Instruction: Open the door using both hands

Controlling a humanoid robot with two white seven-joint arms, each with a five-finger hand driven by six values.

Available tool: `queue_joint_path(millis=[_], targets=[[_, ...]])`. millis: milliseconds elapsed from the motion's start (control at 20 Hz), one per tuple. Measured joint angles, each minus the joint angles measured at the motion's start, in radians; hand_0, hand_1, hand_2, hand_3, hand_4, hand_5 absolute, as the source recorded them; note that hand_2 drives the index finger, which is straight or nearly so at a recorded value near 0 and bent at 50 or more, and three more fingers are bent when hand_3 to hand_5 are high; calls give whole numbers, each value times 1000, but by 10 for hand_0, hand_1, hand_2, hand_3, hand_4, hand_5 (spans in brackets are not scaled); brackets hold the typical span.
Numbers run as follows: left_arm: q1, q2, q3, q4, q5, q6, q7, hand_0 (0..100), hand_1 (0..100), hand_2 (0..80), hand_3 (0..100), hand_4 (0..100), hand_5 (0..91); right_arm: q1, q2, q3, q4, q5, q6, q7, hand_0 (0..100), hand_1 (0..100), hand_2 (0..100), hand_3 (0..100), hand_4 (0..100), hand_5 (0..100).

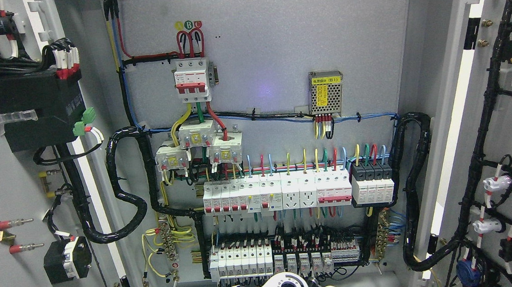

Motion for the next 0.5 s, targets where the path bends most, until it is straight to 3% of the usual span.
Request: queue_joint_path(millis=[301,501], targets=[[0,0,0,9,-1,0,0,120,556,0,0,0,0,4,-10,-18,8,0,0,-7,101,129,0,0,0,0],[-9,-1,0,5,0,0,0,120,556,0,0,0,0,17,-20,-41,14,5,0,-51,101,129,0,0,0,0]])
